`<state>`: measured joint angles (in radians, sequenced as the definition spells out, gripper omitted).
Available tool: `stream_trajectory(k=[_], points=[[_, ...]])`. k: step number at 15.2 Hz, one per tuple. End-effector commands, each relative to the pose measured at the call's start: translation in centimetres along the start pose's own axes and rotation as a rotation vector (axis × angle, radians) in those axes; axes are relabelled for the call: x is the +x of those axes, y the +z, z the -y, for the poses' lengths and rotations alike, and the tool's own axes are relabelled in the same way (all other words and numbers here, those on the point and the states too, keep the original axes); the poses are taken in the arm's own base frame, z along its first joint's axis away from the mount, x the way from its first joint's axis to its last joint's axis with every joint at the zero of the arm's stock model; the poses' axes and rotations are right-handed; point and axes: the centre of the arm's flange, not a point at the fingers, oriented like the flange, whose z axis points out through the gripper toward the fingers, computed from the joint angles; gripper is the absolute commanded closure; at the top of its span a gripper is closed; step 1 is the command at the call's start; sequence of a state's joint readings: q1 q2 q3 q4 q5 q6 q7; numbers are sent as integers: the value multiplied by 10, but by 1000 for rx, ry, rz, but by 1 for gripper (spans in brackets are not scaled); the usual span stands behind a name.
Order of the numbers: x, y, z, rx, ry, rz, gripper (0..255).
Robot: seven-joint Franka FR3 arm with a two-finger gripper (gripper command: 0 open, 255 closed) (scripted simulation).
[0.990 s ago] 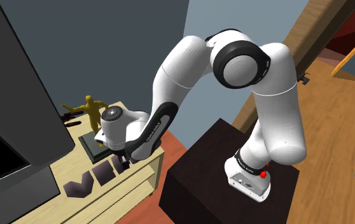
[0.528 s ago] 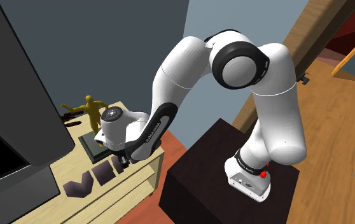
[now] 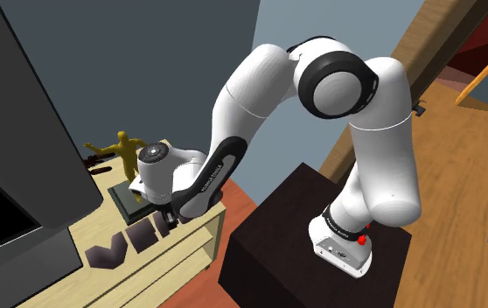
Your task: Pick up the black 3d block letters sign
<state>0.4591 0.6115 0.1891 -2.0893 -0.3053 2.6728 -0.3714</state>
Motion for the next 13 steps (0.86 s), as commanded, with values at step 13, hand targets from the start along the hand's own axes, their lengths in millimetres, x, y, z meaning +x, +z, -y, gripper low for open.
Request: stream_trajectory(k=[13], points=[[0, -64, -2, -1, 0, -1, 255]])
